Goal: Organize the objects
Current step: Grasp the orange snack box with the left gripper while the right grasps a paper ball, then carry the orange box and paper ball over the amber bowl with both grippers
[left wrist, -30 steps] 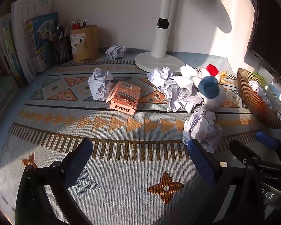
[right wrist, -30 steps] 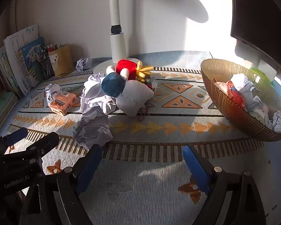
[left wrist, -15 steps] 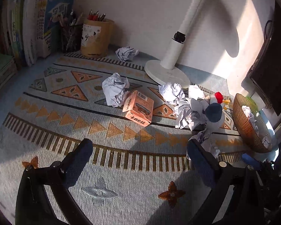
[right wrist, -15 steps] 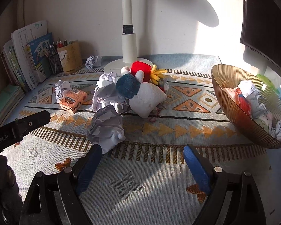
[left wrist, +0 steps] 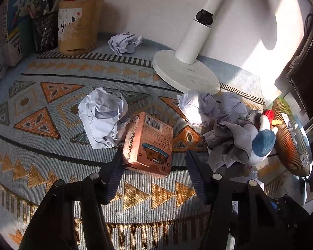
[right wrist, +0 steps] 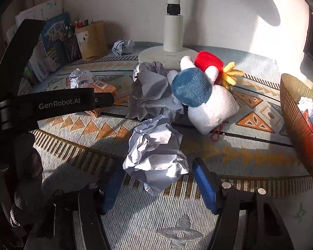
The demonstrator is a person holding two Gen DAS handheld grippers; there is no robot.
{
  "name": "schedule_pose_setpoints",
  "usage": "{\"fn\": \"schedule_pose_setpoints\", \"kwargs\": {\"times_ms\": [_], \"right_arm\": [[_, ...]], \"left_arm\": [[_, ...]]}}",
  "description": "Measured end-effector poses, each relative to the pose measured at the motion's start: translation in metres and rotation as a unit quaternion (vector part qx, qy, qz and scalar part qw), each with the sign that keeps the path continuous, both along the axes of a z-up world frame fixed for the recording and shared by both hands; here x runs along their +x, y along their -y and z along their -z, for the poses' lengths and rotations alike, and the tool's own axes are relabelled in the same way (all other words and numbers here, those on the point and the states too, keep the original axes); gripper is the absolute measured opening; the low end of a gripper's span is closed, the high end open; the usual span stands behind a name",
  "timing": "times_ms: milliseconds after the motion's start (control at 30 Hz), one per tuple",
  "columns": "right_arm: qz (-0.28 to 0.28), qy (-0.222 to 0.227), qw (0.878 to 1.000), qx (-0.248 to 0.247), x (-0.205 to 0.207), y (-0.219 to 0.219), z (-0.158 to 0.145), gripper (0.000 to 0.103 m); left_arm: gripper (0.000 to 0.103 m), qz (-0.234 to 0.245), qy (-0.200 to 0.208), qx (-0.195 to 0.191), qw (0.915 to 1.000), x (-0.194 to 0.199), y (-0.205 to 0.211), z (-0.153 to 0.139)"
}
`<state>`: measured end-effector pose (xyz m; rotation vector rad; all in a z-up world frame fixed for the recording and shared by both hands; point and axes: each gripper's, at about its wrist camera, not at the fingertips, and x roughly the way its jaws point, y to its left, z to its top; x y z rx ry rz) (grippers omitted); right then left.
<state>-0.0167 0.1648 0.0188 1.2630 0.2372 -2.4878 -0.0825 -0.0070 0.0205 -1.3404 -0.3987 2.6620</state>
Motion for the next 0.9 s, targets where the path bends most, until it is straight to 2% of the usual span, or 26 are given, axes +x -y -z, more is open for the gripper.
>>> {"fn": "schedule_pose_setpoints", "kwargs": {"times_ms": [167, 267, 400, 533, 633, 700, 733, 767, 833, 900], "right_arm": [[0.005, -0.027, 0.999, -0.02, 0.011, -0.01, -0.011, 0.049], [0.001, -0.025, 0.999, -0.023, 0.027, -0.02, -0.015, 0.049], [0.0, -0.024, 0.999, -0.021, 0.053, -0.041, -0.018, 0.049], [0.014, -0.019, 1.0, -0.019, 0.061, -0.057, -0.008, 0.049], [0.023, 0.001, 0.999, -0.032, 0.057, -0.064, 0.002, 0.05], [0.024, -0.004, 0.999, -0.041, 0.058, -0.067, 0.0, 0.05], [0.023, -0.003, 0.999, -0.044, 0.058, -0.068, 0.0, 0.05], [0.024, 0.001, 0.999, -0.045, 0.057, -0.068, 0.002, 0.05], [0.023, -0.002, 0.999, -0.045, 0.058, -0.068, 0.001, 0.05], [0.024, -0.002, 0.999, -0.045, 0.059, -0.068, 0.001, 0.05]], "left_arm": [[0.038, -0.001, 0.0, 0.019, 0.9998, 0.012, 0.005, -0.001], [0.038, 0.008, 0.0, 0.038, 0.9992, 0.04, 0.004, -0.006], [0.038, 0.032, -0.004, 0.039, 0.9987, 0.09, -0.006, -0.01], [0.039, 0.046, 0.013, 0.046, 0.9978, 0.113, -0.016, 0.004], [0.05, 0.062, 0.005, 0.033, 0.9975, 0.119, -0.019, 0.005], [0.068, 0.061, 0.004, 0.011, 0.9981, 0.126, -0.019, 0.003], [0.086, 0.053, 0.003, -0.009, 0.9986, 0.13, -0.018, 0.002], [0.094, 0.043, 0.001, -0.03, 0.9986, 0.134, -0.017, 0.003], [0.094, 0.034, 0.001, -0.049, 0.9982, 0.138, -0.013, 0.005], [0.094, 0.035, -0.01, -0.042, 0.9984, 0.142, -0.013, 0.0]]}}
